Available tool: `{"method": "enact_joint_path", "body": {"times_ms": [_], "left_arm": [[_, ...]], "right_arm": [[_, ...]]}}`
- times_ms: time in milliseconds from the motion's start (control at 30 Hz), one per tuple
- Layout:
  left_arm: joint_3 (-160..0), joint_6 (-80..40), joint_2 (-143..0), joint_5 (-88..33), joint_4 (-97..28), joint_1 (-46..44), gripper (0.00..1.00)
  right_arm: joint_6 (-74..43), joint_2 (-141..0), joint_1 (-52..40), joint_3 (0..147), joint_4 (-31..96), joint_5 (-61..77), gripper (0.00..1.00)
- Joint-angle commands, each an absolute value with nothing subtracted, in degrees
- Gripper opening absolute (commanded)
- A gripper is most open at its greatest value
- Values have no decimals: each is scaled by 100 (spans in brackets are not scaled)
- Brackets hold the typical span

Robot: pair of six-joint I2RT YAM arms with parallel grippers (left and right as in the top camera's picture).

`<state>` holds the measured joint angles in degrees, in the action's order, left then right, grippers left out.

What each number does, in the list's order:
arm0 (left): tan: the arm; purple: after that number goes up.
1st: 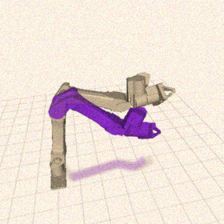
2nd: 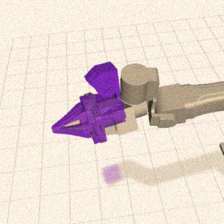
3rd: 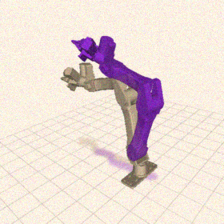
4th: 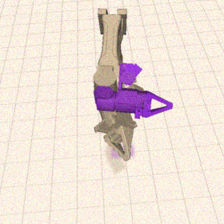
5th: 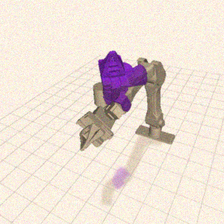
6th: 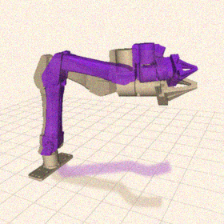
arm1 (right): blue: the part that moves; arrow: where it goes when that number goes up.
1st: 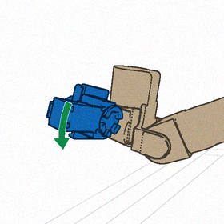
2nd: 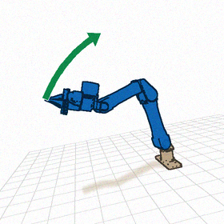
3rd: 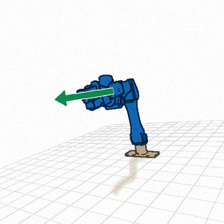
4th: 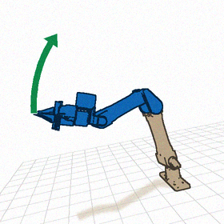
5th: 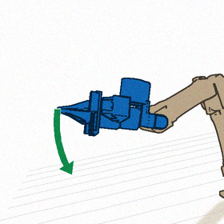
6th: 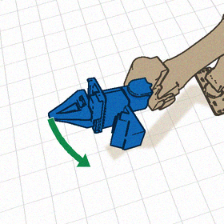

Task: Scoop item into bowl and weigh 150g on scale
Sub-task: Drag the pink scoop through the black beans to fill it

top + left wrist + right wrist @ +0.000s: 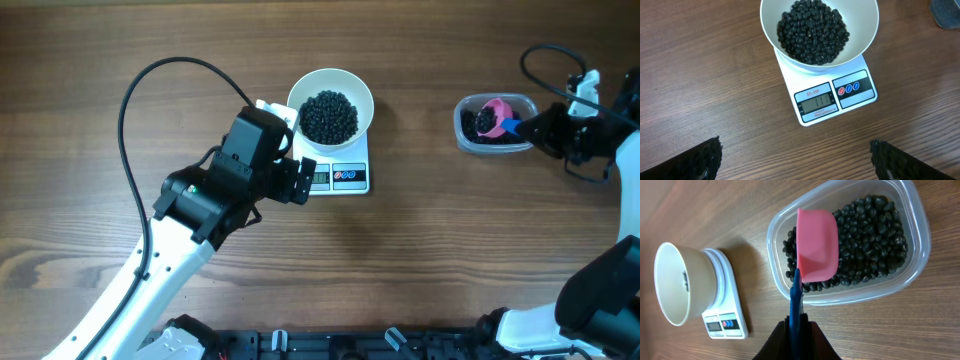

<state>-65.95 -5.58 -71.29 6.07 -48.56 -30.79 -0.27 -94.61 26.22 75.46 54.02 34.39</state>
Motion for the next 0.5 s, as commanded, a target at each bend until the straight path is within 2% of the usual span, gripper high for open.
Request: {"method": "enact_joint_path", "body": {"times_ms": [0, 267, 467], "left_arm": [[-6567, -475, -7142, 545, -4842, -3057, 100], [-6567, -475, -7142, 545, -4840, -3059, 100], [-6567, -473, -7142, 545, -4842, -3057, 100]], "right_arm": [[-213, -9529, 2773, 7568, 5404, 4195, 4], [-471, -9529, 3068, 7568, 5406, 4460, 4], [-469, -9529, 3164, 7568, 5404, 5266, 4]]}}
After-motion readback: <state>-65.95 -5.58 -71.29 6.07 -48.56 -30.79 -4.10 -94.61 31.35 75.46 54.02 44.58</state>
